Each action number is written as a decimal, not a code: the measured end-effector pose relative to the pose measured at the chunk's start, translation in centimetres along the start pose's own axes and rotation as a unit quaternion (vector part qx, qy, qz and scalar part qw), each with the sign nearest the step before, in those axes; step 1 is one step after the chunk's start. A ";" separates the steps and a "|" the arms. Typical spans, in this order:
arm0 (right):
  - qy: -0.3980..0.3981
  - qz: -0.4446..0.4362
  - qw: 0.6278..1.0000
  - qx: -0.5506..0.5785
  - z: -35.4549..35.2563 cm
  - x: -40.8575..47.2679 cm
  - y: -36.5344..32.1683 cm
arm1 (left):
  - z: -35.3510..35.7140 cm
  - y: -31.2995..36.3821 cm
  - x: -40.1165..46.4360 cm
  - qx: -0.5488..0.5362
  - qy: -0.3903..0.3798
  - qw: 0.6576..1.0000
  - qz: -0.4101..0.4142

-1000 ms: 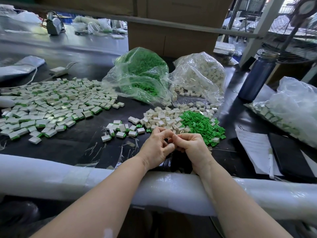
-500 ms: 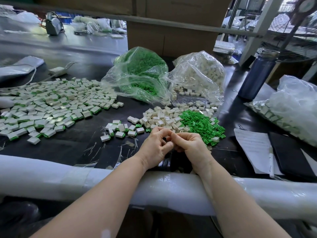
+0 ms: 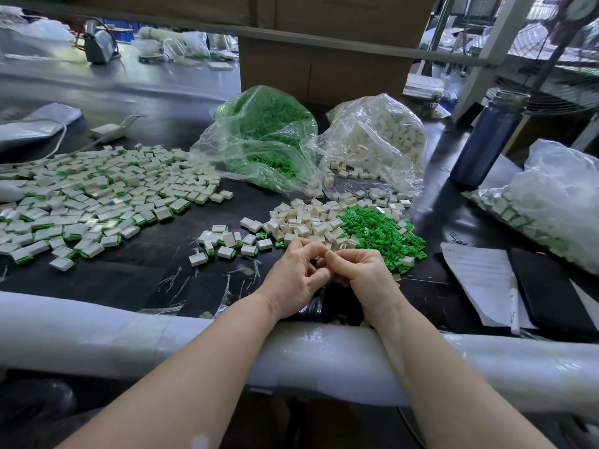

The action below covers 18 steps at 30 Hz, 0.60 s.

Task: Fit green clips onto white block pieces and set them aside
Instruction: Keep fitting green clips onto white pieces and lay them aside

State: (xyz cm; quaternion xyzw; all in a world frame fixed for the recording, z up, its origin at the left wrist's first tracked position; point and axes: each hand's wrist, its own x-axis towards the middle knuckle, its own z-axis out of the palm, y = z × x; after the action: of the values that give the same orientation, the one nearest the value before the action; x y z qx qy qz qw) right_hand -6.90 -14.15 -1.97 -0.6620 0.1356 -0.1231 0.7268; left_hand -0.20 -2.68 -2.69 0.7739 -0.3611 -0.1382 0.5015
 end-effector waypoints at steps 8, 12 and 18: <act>0.005 0.005 1.000 0.010 -0.1 0.1 0.2 | 0.0 0.0 0.0 0.002 -0.003 1.000 0.006; -0.008 -0.011 1.000 -0.002 -0.1 0.1 0.2 | 0.0 0.0 0.0 -0.014 0.010 1.000 0.011; -0.016 0.000 1.000 -0.004 -0.3 0.0 0.0 | 0.0 0.0 -0.1 -0.019 0.002 1.000 0.017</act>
State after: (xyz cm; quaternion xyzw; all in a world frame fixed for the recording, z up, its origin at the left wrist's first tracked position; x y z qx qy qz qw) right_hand -7.00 -14.46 -2.02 -0.6665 0.1249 -0.1119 0.7264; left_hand -0.25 -2.66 -2.69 0.7583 -0.3704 -0.1351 0.5192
